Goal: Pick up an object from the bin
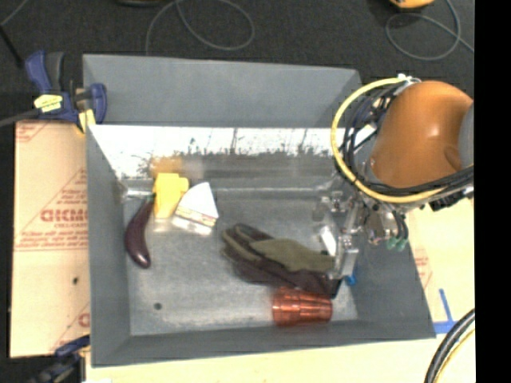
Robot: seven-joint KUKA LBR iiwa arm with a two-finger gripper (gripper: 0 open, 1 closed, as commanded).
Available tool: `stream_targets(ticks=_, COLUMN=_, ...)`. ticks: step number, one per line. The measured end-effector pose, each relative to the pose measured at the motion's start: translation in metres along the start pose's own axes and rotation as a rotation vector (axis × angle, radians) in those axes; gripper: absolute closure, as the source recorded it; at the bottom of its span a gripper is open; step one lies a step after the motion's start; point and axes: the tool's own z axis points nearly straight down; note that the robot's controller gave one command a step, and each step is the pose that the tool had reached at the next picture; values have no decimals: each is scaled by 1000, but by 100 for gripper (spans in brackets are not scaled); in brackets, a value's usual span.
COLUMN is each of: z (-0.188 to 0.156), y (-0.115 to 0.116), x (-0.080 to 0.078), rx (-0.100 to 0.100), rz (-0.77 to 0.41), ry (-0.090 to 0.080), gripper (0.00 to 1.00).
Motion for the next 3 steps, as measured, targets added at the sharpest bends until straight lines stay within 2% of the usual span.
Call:
stream_targets(ticks=1, z=-5, y=0, x=-1, rx=1, rz=-2, ry=-8, gripper=0)
stream_targets(ticks=2, z=53, y=12, x=-6, rx=0, rz=113, ry=-9, gripper=0)
stream_targets(ticks=3, z=67, y=48, x=-8, rx=-1, rz=329, ry=-10, gripper=0)
